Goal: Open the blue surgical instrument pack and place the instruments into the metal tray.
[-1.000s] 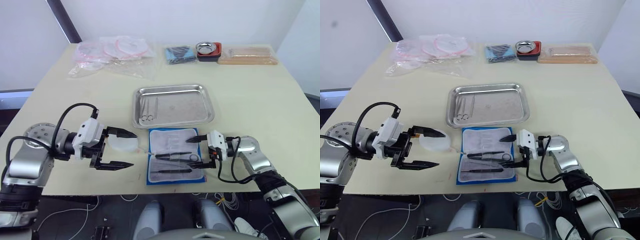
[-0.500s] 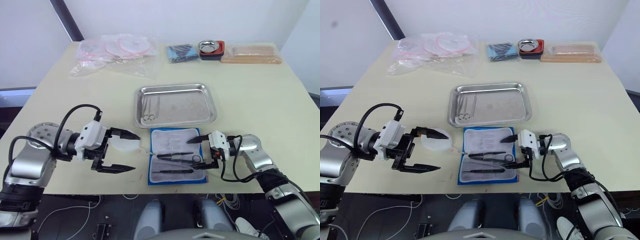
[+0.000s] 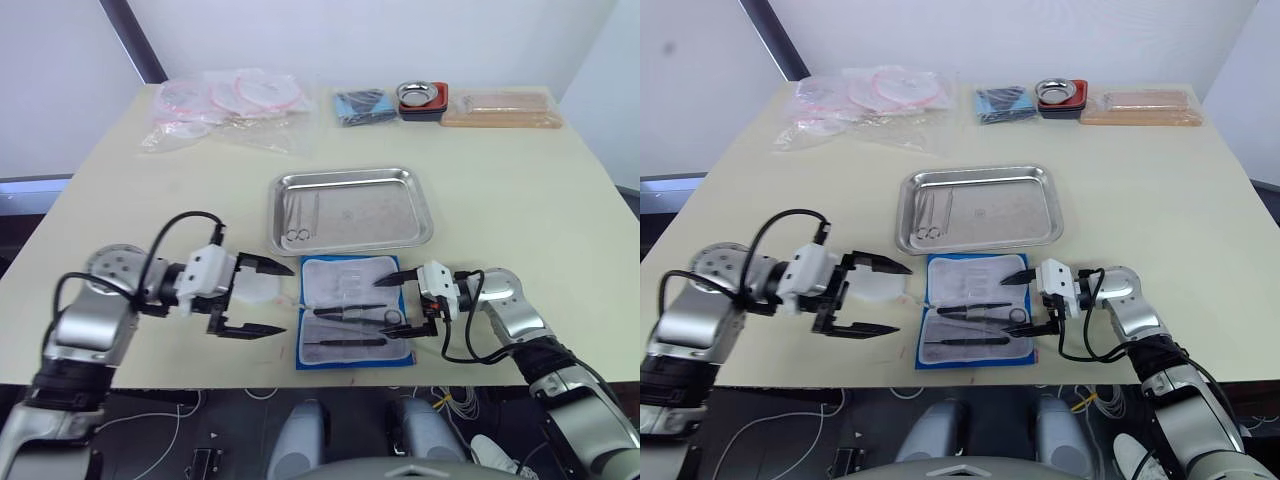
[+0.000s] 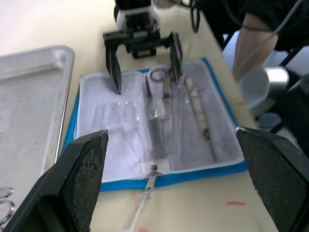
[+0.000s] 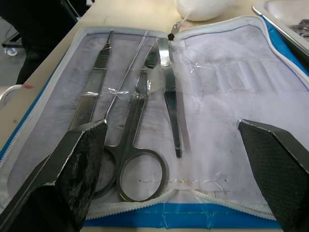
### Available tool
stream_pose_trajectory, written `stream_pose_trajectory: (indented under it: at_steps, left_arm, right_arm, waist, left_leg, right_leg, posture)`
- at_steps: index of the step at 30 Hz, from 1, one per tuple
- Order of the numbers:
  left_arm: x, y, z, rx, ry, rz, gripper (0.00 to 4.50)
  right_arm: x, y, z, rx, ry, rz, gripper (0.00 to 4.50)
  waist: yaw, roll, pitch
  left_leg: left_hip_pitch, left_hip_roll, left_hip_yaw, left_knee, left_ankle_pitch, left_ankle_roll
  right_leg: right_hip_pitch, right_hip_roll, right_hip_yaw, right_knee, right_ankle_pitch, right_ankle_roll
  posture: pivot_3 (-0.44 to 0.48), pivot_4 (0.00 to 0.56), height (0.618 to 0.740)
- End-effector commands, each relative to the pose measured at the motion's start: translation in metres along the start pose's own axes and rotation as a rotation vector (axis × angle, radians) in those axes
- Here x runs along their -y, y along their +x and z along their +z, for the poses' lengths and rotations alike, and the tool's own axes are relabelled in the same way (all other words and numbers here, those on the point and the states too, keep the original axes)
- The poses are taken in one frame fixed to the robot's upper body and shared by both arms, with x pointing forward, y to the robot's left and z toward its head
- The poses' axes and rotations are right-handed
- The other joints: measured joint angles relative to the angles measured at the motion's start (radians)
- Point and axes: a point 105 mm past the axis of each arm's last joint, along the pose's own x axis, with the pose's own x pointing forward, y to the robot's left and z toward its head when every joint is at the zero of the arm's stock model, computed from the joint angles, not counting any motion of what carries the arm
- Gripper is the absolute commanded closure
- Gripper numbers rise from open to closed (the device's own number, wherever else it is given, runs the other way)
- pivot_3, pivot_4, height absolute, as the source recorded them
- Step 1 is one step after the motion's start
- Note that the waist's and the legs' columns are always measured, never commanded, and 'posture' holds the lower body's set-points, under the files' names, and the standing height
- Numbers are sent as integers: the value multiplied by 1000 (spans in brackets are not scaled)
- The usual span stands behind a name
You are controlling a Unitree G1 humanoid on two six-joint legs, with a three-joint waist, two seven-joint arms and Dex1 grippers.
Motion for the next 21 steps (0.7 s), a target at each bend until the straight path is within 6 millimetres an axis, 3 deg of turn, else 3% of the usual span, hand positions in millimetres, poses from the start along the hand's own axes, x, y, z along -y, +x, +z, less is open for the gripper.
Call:
stream_pose_trajectory:
  at_steps: [1,2,5,8,21]
  left_arm:
    - [-6,8,-5,-33,46,15,45]
    - [-8,11,-6,-27,36,16,45]
    - [-12,22,-7,-1,30,23,727]
    - [-11,32,-9,2,49,10,1985]
    - [-7,56,-26,14,31,-18,1985]
  right_arm:
    - [-21,1,-38,-128,118,34,0]
    - [-20,2,-38,-126,118,34,0]
    - [-21,3,-37,-124,118,33,0]
    - [-22,3,-37,-123,122,33,0]
    - [-23,1,-38,-134,125,33,0]
  waist:
    - [0,0,0]
    - [0,0,0]
    - [-1,0,0]
    - [-3,0,0]
    - [-4,-1,0]
  left_leg:
    - [0,0,0,0,0,0]
    - [0,0,0,0,0,0]
    - [0,0,0,0,0,0]
    - [0,0,0,0,0,0]
    - [0,-1,-1,0,0,0]
  right_leg:
    - [0,0,0,0,0,0]
    - [0,0,0,0,1,-1]
    - [0,0,0,0,2,-2]
    - [0,0,0,0,2,-2]
    - [0,0,0,1,2,-2]
  posture:
    - [0,150,740]
    - [0,150,740]
    - [0,150,740]
    - [0,150,740]
    - [0,150,740]
